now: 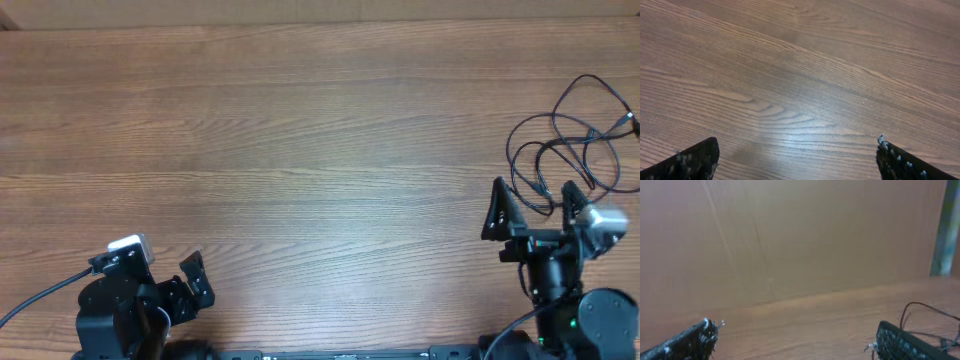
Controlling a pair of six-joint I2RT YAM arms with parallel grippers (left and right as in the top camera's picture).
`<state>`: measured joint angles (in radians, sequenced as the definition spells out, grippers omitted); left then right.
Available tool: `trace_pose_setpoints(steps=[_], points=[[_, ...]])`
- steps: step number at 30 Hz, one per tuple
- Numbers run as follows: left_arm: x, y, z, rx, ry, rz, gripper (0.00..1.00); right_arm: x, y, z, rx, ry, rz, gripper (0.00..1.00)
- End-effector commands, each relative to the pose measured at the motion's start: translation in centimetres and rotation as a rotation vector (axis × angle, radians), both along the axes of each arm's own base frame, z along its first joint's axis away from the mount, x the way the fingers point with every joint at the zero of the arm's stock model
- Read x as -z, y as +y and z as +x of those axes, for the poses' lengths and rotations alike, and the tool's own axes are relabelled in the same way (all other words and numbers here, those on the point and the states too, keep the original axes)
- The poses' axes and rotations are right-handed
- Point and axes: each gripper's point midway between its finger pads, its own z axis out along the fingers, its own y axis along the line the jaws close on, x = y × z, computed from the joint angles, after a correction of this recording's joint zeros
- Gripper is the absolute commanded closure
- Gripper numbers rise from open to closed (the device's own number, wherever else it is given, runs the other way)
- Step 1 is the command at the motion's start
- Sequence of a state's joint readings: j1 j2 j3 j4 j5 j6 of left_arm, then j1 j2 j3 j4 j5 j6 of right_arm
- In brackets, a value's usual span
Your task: Untangle cables
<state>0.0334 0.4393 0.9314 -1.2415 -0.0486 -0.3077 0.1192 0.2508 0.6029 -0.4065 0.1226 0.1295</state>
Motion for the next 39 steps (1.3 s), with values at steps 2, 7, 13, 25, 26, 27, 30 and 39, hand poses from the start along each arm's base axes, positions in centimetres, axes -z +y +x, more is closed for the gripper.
trace_pose_setpoints(steps=[2, 7, 13, 25, 26, 27, 30, 39], points=[[0.1, 0.0, 0.0, -0.006, 0.000, -0.002, 0.00, 1.0, 0.0, 0.1, 0.002, -0.189, 0.020, 0.00], [0.1, 0.0, 0.0, -0.006, 0.000, -0.002, 0.00, 2.3, 0.0, 0.3, 0.003, -0.320, 0.036, 0.00], [0.1, 0.0, 0.0, -0.006, 0.000, -0.002, 0.00, 5.2, 0.2, 1.0, -0.005, -0.346, 0.037, 0.00], [0.1, 0.0, 0.0, -0.006, 0.000, -0.002, 0.00, 13.2, 2.7, 2.5, -0.132, -0.069, -0.204, 0.00], [0.1, 0.0, 0.0, -0.006, 0.000, -0.002, 0.00, 13.8, 2.7, 2.5, -0.135, -0.042, -0.200, 0.00], [0.1, 0.0, 0.0, -0.006, 0.000, -0.002, 0.00, 14.7, 2.8, 2.5, -0.146, -0.006, -0.194, 0.00], [0.1, 0.0, 0.0, -0.006, 0.000, -0.002, 0.00, 15.0, 2.7, 2.5, -0.143, 0.009, -0.180, 0.00], [0.1, 0.0, 0.0, -0.006, 0.000, -0.002, 0.01, 15.0, 2.9, 2.5, -0.150, 0.008, -0.180, 0.00]])
